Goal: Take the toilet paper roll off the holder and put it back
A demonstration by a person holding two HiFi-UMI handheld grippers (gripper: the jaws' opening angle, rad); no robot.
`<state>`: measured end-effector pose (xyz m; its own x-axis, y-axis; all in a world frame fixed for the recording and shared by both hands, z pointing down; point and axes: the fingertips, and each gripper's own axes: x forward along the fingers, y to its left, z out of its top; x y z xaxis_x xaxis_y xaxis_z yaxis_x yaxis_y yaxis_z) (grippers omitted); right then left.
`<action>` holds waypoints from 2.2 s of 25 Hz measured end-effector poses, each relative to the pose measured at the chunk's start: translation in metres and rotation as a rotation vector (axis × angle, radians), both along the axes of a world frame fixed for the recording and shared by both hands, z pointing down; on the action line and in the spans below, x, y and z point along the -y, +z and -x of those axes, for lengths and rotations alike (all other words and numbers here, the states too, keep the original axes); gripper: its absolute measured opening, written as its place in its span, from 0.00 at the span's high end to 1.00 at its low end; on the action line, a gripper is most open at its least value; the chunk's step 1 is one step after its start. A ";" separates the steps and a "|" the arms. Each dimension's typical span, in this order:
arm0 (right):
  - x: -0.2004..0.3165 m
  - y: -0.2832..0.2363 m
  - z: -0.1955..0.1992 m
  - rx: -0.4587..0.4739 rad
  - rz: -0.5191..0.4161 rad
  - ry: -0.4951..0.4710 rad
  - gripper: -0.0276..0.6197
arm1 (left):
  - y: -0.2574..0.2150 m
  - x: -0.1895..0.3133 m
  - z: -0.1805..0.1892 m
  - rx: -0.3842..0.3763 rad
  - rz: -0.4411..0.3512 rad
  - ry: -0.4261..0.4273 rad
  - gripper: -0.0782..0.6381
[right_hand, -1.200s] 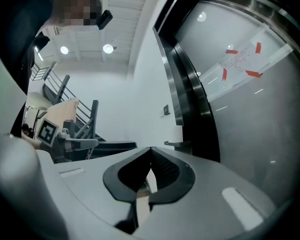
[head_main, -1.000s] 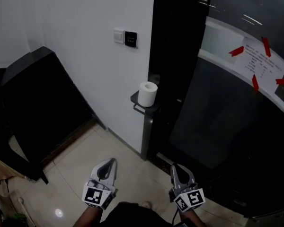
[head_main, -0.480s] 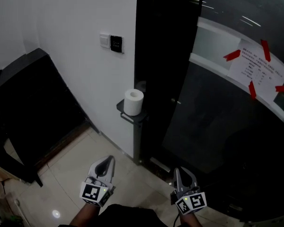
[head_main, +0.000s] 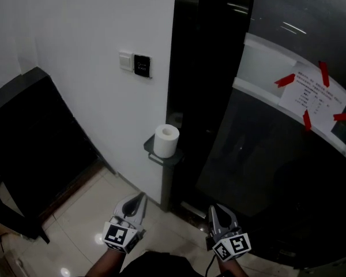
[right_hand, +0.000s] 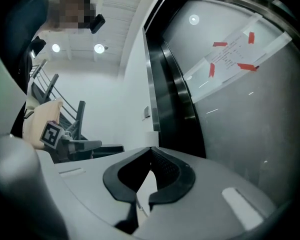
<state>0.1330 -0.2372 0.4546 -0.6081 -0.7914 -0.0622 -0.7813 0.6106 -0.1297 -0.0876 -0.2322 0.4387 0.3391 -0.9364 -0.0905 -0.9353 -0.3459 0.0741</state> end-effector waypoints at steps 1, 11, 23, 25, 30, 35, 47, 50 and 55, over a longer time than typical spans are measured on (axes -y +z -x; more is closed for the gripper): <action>0.003 -0.001 0.004 -0.004 -0.002 0.004 0.94 | -0.001 0.004 0.002 0.000 -0.003 0.010 0.89; 0.015 -0.001 0.018 0.007 0.010 0.020 0.94 | 0.007 0.052 0.011 0.046 0.015 0.073 0.89; 0.031 0.002 0.023 -0.005 0.012 0.044 0.94 | 0.003 0.101 -0.003 0.037 -0.002 0.115 0.89; 0.033 0.006 0.030 -0.003 0.021 0.043 0.94 | 0.003 0.108 0.000 0.038 -0.001 0.108 0.89; 0.033 0.010 0.043 -0.015 0.039 0.048 0.94 | 0.008 0.146 -0.002 0.067 0.053 0.120 0.57; 0.032 0.011 0.035 -0.019 0.042 0.089 0.94 | 0.012 0.190 -0.003 0.058 0.117 0.089 0.26; 0.027 0.018 0.003 -0.029 0.069 0.155 0.94 | 0.021 0.241 -0.018 0.120 0.146 0.096 0.21; 0.031 0.016 -0.004 -0.012 0.063 0.167 0.94 | 0.019 0.249 -0.024 0.124 0.153 0.101 0.21; 0.035 0.014 -0.005 -0.020 0.060 0.157 0.94 | 0.026 0.263 -0.036 0.175 0.185 0.102 0.21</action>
